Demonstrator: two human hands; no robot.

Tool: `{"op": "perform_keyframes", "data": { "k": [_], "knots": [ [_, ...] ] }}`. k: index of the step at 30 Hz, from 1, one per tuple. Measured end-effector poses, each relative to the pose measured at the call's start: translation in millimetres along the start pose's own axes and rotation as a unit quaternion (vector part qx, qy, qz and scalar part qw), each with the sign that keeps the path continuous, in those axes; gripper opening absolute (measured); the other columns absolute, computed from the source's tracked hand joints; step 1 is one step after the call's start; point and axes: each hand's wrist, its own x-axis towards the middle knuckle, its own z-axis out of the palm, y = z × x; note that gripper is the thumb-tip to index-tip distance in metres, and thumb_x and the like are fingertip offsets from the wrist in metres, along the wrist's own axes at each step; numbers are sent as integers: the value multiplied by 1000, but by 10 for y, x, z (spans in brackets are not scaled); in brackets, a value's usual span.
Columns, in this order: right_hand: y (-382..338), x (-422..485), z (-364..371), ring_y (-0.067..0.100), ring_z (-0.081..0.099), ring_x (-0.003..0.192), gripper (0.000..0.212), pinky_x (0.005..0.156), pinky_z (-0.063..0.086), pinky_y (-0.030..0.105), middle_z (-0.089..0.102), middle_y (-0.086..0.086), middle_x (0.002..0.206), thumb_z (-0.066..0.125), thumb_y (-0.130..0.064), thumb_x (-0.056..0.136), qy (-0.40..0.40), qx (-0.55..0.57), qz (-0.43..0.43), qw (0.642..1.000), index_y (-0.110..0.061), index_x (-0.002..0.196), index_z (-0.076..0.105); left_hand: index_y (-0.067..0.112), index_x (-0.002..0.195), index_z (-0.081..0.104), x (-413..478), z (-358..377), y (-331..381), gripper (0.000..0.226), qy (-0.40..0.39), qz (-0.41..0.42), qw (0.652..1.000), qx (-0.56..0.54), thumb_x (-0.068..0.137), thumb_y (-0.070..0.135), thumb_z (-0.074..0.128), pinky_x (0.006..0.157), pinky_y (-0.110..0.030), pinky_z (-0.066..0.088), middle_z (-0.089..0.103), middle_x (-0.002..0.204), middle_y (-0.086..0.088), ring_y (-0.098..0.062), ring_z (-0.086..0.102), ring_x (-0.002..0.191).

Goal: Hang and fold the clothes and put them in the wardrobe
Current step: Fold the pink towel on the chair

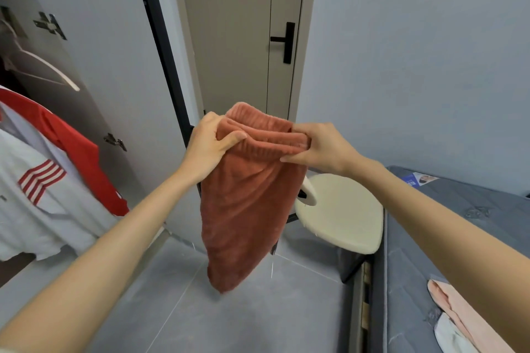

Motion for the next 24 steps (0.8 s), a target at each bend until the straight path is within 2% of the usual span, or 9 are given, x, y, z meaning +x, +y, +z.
{"op": "perform_keyframes", "data": {
  "k": [2,5,8,11,14,16,18,21,24],
  "knots": [
    [-3,3,-12,10,50,63,35,60,43,26,58,-2,68,83,-27,71,14,29,-1,999,-11,80,54,45,71,52,31,-41,-21,29,-18,15,1000,17,67,71,63,72,-2,33,51,91,11,15,48,84],
    [49,-68,-32,4,39,57,47,50,35,18,48,-1,69,82,-29,73,-13,73,30,997,-16,81,38,45,67,45,9,-42,-35,32,-73,53,996,8,61,70,64,81,-1,32,54,113,11,10,48,96],
    [106,-159,-13,3,34,57,53,49,31,15,43,-1,69,81,-27,75,-16,76,36,996,-16,87,31,41,67,38,-46,7,-52,42,-128,86,988,20,56,63,72,81,-3,33,53,119,14,4,50,101],
    [137,-247,-39,6,39,57,50,54,35,18,52,4,68,81,-23,76,-20,99,46,994,-16,97,36,34,67,34,-68,103,-46,49,-167,99,981,26,54,55,77,71,-7,34,53,96,15,4,48,84],
    [165,-346,-115,3,47,64,43,61,40,12,56,-8,78,79,-20,78,-23,96,41,994,-21,106,45,24,65,38,-90,240,-62,49,-163,56,985,-26,59,48,80,57,-11,31,45,69,14,2,42,64],
    [196,-420,-171,1,53,73,35,68,43,12,58,-17,85,75,-21,82,-42,69,48,996,-26,105,50,22,66,37,-95,343,-30,48,-169,50,983,-42,65,44,80,56,-17,30,44,65,13,-1,41,63],
    [266,-510,-230,7,56,78,27,72,46,23,61,-11,86,74,-25,83,-62,33,77,995,-26,100,54,22,69,36,-90,442,53,49,-198,90,976,14,67,53,75,57,-25,31,47,68,9,-10,44,66],
    [398,-667,-321,15,57,77,28,68,45,25,63,1,82,77,-30,80,-40,13,112,993,-20,96,56,25,83,34,-65,617,204,53,-237,118,963,47,67,53,76,55,-27,32,47,69,5,-14,42,63],
    [518,-805,-404,6,53,69,32,63,41,19,62,-8,77,80,-35,75,-9,4,128,992,-22,93,57,34,125,30,-21,824,326,81,-259,107,959,37,65,43,83,60,-30,42,54,70,-8,-23,53,65]
  ]
}}
